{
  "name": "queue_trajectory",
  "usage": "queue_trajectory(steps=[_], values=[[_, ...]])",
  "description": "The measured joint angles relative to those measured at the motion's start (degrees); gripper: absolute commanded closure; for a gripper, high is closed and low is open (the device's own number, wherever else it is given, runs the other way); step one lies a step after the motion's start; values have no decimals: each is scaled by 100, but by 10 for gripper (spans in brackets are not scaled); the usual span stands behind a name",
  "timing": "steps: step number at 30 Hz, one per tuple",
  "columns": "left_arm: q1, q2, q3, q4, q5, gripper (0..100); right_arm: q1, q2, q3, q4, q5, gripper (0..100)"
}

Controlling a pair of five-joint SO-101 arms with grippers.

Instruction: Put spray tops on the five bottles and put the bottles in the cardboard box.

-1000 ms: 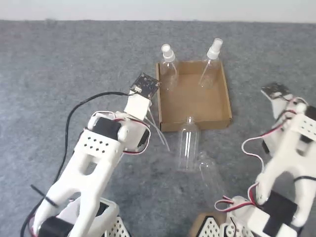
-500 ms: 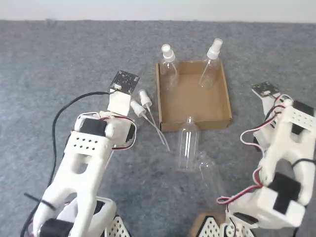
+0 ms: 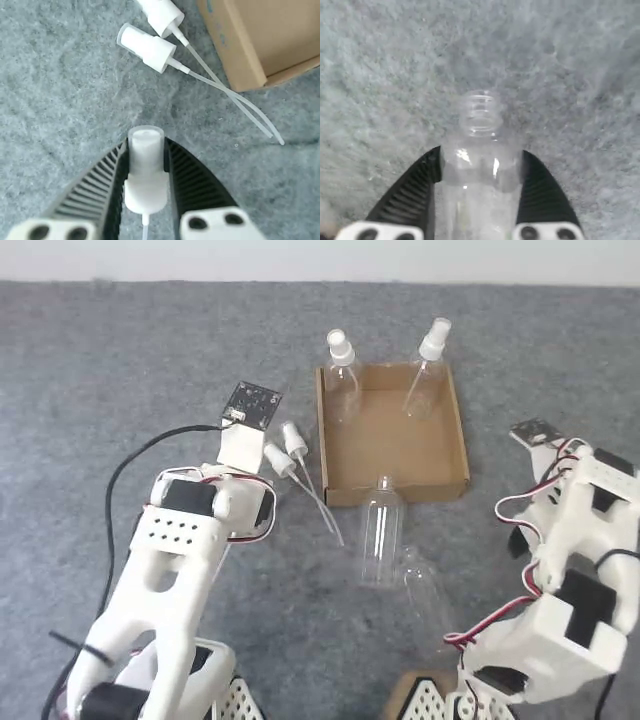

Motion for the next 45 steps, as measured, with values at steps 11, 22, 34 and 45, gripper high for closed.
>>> queue_trajectory(steps=[11,22,34,45], values=[[-53,0,0,-149,0,988,44,-2022,-88,563,-132,992],[-79,-1160,-1020,826,-18,988,-3147,-4712,-88,1090,-2189,992],[-914,-2787,-3033,976,185,988,-6541,-4747,914,-1143,-3930,992],[-932,-2901,-3684,387,1714,989,-7780,-4738,2418,-2892,-4097,991]])
